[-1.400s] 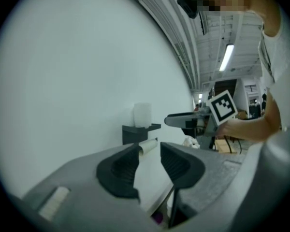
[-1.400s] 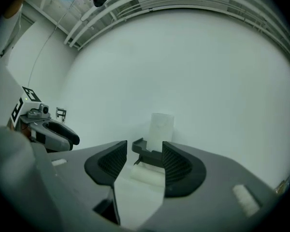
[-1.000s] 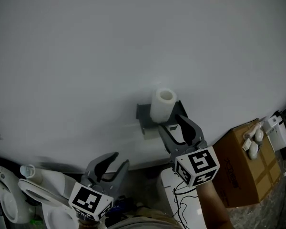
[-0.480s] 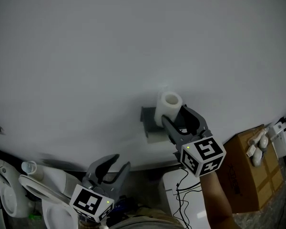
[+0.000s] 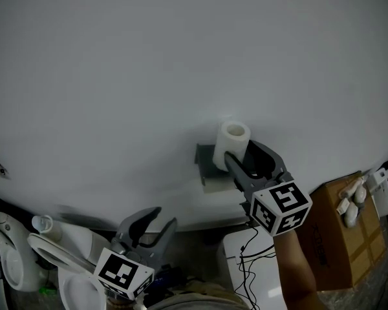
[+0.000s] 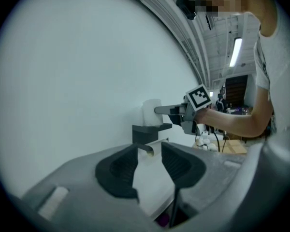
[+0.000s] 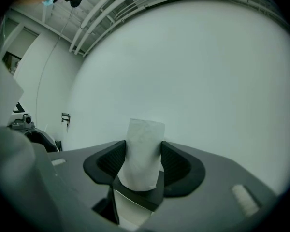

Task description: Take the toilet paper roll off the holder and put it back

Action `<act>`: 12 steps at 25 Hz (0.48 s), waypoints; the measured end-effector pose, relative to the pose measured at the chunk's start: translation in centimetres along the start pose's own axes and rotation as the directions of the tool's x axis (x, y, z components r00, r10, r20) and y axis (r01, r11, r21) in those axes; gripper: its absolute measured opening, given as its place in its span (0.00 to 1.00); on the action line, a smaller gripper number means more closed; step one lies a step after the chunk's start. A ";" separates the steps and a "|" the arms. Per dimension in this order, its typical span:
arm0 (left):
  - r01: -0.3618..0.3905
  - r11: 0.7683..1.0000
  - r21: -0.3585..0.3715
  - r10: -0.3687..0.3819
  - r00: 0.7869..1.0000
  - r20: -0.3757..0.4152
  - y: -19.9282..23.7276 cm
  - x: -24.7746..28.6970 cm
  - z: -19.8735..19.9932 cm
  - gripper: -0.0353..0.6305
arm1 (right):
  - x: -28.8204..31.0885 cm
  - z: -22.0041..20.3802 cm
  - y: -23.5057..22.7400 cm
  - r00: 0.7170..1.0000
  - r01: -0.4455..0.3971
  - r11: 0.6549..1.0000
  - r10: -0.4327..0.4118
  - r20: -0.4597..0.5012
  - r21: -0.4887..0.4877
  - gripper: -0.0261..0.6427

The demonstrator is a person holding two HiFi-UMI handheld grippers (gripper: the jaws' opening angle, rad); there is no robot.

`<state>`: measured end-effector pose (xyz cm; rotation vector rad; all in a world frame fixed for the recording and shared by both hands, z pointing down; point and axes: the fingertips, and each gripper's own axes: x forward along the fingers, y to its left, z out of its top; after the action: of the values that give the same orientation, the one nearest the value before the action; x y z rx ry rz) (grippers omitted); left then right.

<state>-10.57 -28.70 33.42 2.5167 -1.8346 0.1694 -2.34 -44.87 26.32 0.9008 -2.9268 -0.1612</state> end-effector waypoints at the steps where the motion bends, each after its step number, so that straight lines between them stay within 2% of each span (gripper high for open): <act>1: 0.001 1.000 0.003 -0.001 1.000 0.005 0.0 0.0 0.1 0.27 | 0.0 0.3 0.1 1.000 -0.005 1.000 0.005 0.006 0.002 0.39; 7: -0.003 1.000 0.013 0.003 1.000 0.021 0.2 -0.9 1.2 0.29 | -0.2 2.1 1.7 0.998 -0.040 0.999 0.039 0.053 0.008 0.39; 12: -0.030 0.999 0.032 0.029 0.999 0.034 0.6 -2.0 1.9 0.30 | -0.4 3.6 4.3 0.989 -0.103 0.995 0.101 0.106 0.008 0.39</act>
<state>-11.64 -27.12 31.28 2.5302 -1.8977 0.1599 -4.81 -40.85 23.26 0.7645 -3.0664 -0.1890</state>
